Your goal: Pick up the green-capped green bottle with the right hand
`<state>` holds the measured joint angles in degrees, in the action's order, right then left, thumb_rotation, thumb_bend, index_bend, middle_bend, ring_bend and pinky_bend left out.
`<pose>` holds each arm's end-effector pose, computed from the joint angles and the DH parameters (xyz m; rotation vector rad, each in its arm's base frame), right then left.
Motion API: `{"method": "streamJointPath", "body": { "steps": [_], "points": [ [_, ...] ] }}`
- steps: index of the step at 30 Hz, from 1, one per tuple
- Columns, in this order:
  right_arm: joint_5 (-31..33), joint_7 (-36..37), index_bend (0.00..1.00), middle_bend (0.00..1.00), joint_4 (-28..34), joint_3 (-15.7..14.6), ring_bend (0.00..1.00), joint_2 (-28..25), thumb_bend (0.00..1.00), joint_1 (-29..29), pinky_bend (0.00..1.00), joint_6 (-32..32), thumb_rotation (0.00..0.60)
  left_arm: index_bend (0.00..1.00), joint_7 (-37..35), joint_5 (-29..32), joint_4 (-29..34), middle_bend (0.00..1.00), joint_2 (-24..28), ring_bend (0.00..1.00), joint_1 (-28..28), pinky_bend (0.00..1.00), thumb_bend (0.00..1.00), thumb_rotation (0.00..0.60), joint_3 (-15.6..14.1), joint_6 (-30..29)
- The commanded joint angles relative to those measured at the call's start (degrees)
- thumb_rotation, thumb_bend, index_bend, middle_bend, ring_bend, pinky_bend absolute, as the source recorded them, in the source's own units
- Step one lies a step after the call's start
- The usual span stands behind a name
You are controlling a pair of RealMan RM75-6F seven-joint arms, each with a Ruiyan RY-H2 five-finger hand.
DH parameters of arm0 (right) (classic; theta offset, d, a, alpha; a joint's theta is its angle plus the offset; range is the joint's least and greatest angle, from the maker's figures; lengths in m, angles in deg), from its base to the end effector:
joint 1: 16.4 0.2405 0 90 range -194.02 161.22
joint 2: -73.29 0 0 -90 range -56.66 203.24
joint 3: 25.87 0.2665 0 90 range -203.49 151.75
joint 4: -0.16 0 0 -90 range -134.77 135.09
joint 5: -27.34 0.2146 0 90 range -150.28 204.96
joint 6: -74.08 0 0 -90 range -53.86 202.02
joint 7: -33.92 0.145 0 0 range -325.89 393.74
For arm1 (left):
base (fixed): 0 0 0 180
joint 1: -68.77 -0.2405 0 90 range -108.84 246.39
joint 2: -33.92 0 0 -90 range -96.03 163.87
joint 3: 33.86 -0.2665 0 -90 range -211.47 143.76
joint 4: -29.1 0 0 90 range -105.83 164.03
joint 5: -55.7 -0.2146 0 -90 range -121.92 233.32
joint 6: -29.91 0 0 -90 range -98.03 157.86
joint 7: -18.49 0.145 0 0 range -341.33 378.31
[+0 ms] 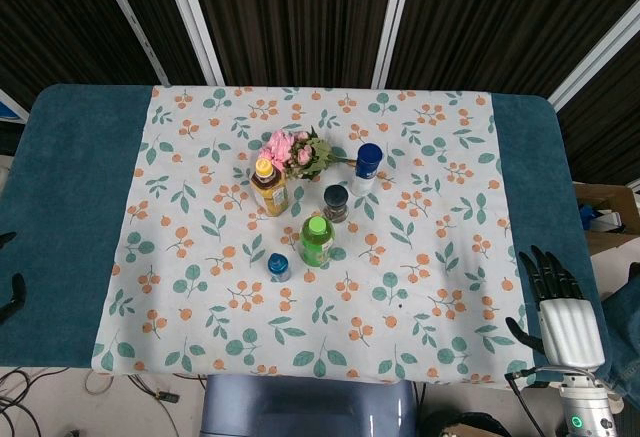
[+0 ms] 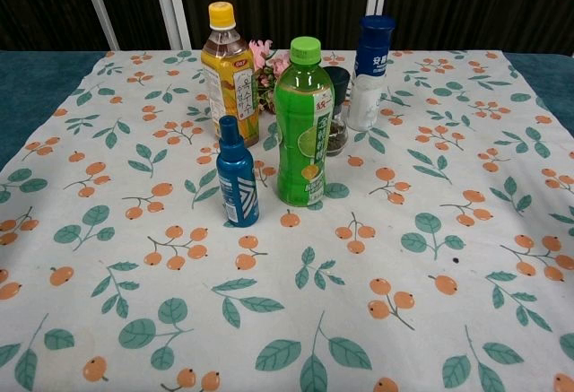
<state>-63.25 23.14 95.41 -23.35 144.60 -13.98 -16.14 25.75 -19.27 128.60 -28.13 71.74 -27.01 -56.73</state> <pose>-0.2919 -0.1667 0.1236 1.3794 -0.8269 0.9581 -0.3240 0.1828 0.1818 -1.1801 -0.9159 -0.8129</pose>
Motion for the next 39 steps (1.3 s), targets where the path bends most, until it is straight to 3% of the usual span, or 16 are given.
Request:
{"method": "streamJointPath", "body": {
  "steps": [1,17,24,30,39],
  "points": [
    [0.0,0.0,0.01,0.03,0.0,0.0,0.02,0.0,0.24,0.0,0.18,0.0,0.6,0.16,0.0,0.0,0.0,0.04,0.0,0.05,0.0,0.0,0.53,0.6,0.0,0.0],
    [0.0,1.2,0.01,0.03,0.2,-0.2,0.02,-0.6,0.23,-0.1,0.18,0.6,0.6,0.16,-0.1,0.0,0.0,0.04,0.1,0.05,0.0,0.0,0.53,0.6,0.0,0.0],
    [0.7,5.4,0.02,0.03,-0.3,-0.4,0.02,-1.1,0.21,0.6,0.18,2.7,0.6,0.16,-0.2,0.1,0.1,0.04,0.1,0.05,-0.1,0.0,0.53,0.6,0.1,0.0],
    [0.6,21.3,0.03,0.04,1.9,-1.5,0.02,-4.1,0.2,2.9,0.18,8.3,0.6,0.16,-0.2,-0.3,0.4,0.04,0.0,0.05,-0.2,0.0,0.53,0.6,-0.2,-0.3],
    [-2.8,44.3,0.04,0.06,-0.1,-0.4,0.05,-6.8,0.18,12.1,0.18,18.7,0.6,0.16,-0.5,0.0,0.5,0.04,0.1,0.05,0.0,0.0,0.53,0.6,-0.1,0.3]
  ]
}}
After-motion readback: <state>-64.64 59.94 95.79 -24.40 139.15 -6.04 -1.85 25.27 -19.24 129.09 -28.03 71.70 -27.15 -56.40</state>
